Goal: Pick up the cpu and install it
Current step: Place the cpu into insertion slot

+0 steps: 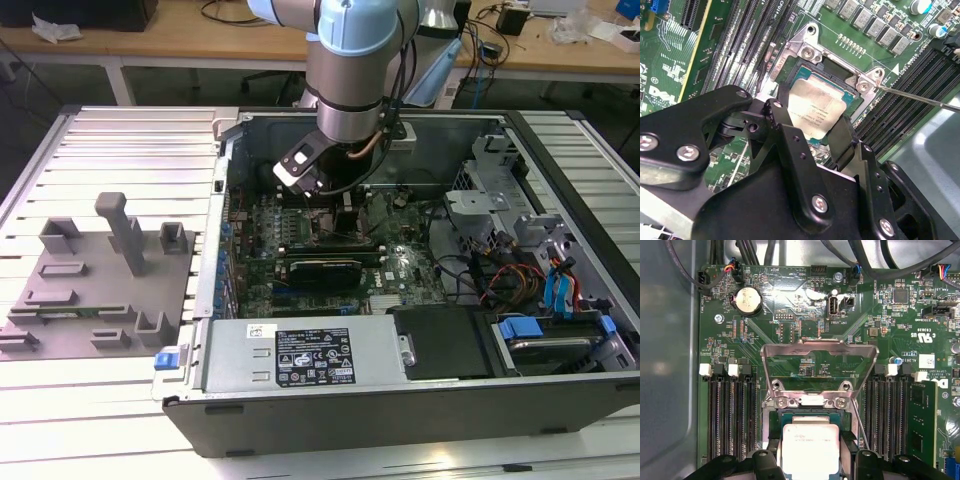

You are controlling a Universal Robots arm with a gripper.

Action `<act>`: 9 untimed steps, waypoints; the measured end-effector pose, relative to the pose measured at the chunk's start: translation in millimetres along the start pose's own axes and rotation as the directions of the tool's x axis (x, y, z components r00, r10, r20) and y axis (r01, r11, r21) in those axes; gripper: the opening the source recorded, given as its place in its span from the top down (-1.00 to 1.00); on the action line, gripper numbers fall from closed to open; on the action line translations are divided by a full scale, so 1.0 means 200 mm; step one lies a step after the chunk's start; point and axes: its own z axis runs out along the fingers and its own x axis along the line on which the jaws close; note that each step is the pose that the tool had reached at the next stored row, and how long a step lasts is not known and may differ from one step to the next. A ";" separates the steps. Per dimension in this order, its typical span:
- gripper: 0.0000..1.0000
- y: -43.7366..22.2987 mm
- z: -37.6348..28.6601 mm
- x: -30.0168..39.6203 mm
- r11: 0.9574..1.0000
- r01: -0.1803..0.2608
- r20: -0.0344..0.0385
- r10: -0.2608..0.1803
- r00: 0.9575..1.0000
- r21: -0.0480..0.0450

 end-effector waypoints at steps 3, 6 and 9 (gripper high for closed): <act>-0.09 0.000 0.000 0.000 1.000 0.000 0.000 0.000 1.000 0.000; -0.11 0.000 0.000 0.000 1.000 0.000 0.000 0.000 1.000 0.000; -0.24 0.000 0.000 -0.001 1.000 0.000 0.000 0.000 1.000 0.000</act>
